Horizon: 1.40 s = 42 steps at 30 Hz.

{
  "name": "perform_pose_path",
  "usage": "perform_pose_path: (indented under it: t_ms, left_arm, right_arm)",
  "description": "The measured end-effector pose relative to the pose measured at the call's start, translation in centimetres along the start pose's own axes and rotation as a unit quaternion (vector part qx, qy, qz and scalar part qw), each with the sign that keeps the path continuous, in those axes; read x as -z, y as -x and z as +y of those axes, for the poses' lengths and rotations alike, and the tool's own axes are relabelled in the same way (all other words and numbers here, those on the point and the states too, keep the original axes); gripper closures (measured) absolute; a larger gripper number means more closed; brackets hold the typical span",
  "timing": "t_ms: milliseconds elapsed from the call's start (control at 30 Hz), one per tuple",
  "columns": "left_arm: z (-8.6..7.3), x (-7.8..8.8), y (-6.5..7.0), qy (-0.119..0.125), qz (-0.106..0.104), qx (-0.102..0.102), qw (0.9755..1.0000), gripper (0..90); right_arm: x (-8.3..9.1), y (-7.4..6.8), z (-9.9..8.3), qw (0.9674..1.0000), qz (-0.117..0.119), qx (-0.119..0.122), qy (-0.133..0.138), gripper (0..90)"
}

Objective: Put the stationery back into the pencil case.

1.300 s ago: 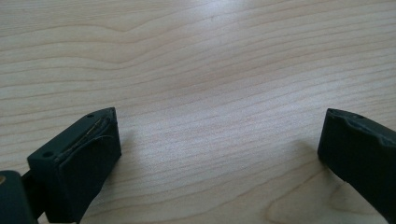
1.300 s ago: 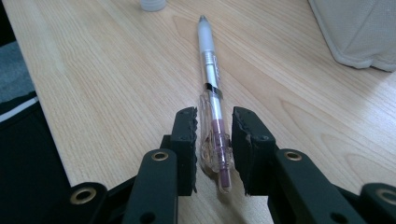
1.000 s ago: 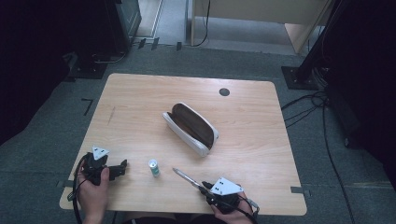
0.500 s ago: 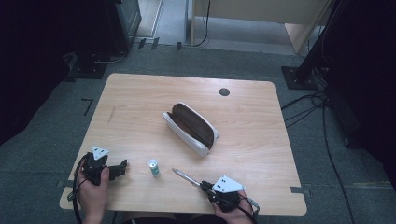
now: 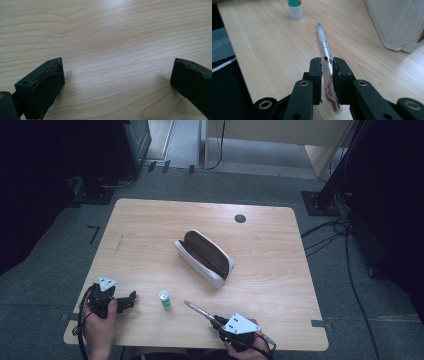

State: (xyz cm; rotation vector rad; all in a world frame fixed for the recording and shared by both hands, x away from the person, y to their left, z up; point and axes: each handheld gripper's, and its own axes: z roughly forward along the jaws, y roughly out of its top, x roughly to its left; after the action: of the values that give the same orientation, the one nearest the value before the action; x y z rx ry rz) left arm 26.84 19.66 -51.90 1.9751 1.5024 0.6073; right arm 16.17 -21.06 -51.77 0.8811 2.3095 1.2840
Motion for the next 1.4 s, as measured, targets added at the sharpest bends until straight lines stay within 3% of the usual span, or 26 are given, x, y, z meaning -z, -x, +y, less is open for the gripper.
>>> perform_pose_path:
  t_ms: [333, 433, 933, 1033, 1133, 1400]
  left_arm:
    - [0.0, 0.0, 0.0, 0.000, 0.000, 0.000, 1.0000, 0.0]
    - [0.0, 0.0, 0.0, 0.000, 0.000, 0.000, 1.0000, 0.0]
    - [0.0, 0.0, 0.0, 0.000, 0.000, 0.000, 1.0000, 0.0]
    - [0.0, 0.0, 0.0, 0.000, 0.000, 0.000, 1.0000, 0.0]
    - [0.0, 0.0, 0.0, 0.000, 0.000, 0.000, 1.0000, 0.0]
    - [0.0, 0.0, 0.0, 0.000, 0.000, 0.000, 1.0000, 0.0]
  right_arm:
    - [-0.6, -0.2, -0.1, 0.9997, -0.004, 0.016, -0.019, 74.6]
    - [-0.6, -0.3, -0.1, 0.9990, -0.018, 0.034, -0.023, 73.5]
    - [-0.7, 0.2, 0.0, 0.9988, -0.024, 0.031, -0.028, 70.8]
    - [-1.0, 0.2, 0.1, 0.9973, -0.029, 0.043, -0.052, 70.9]
    - [-1.2, 0.1, 0.1, 0.9969, -0.030, 0.048, -0.056, 71.7]
    - [-1.0, 0.3, 0.1, 0.9976, -0.030, 0.030, -0.055, 75.2]
